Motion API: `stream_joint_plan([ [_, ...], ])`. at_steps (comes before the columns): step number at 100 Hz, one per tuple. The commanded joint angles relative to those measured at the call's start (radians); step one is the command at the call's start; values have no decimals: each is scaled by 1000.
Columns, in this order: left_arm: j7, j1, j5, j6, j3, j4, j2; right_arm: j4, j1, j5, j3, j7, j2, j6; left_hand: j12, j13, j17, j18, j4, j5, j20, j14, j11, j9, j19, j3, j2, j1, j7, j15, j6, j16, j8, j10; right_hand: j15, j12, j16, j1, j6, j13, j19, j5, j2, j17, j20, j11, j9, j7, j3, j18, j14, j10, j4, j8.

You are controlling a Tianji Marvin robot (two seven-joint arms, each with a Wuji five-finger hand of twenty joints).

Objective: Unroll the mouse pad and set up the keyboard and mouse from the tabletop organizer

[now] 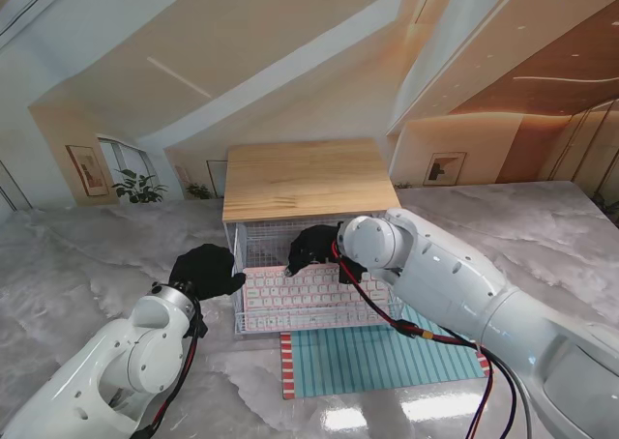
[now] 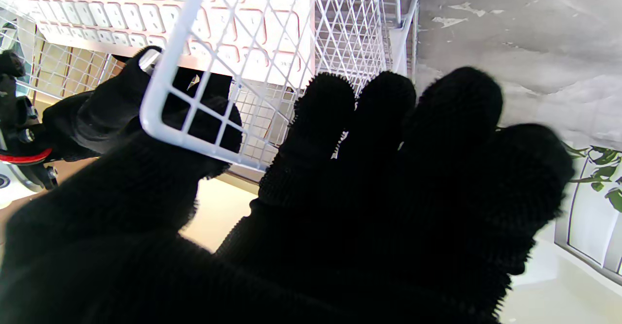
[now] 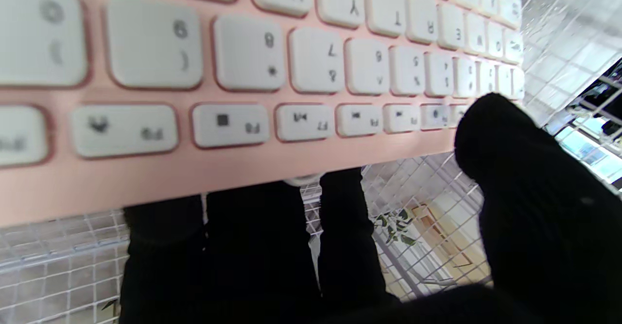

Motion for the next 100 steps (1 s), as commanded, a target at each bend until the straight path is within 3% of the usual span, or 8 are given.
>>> stream_joint_plan([
  [1,-14,0,-3,-4,6,-3,-7,-25,2,-13,-14,37,14,-25,9,49,28,-12,-23,1,-10,58,16,42,53,39,-18,39,8,28,3,10,-10,39,14,12,-5,34,-19,-6,-23,38,-32,6,-17,-6,-1,-4,-10,-16,-40,-25,3,17],
  [20,-11,0,-5,-4,6,-3,-8,-64,17,-62,-37,67,42,-70,9,48,27,-11,-24,1,-11,59,17,42,52,40,-18,39,8,28,1,10,-10,39,-7,13,-8,72,-48,-35,-51,14,-69,-28,-14,-16,-36,-6,-5,-20,-60,-51,-2,29],
  [41,-8,2,-6,-6,4,-4,-8,-83,30,-72,-57,101,58,-96,9,46,27,-11,-24,0,-11,59,16,42,52,41,-19,39,8,28,2,10,-10,40,-27,18,-3,108,-116,-75,-91,-47,-122,-64,-1,-18,-82,2,67,-27,-82,-78,-16,52],
  [69,-4,1,-8,-8,2,-4,-9,-87,65,-50,-102,157,66,-130,9,47,27,-11,-25,0,-11,60,17,42,52,41,-17,40,8,29,2,11,-10,38,-42,20,7,194,-153,-111,-158,-88,-162,-128,42,-13,-113,49,175,-30,-102,-96,-25,85],
  [95,-2,2,-10,-7,1,-4,-9,-79,84,-30,-130,182,63,-147,9,48,26,-11,-26,1,-10,60,16,42,52,42,-17,40,8,28,2,10,-10,39,-29,21,13,280,-192,-92,-173,-95,-160,-121,60,6,-98,128,250,-39,-112,-104,-27,135],
  [100,-2,2,-10,-7,1,-4,-9,-77,86,-26,-133,184,62,-151,9,48,26,-11,-26,0,-10,60,16,42,53,41,-18,40,8,28,2,10,-10,39,-11,23,-12,313,-203,-74,-167,-89,-170,-96,63,16,-79,159,259,-45,-105,-107,-73,155],
])
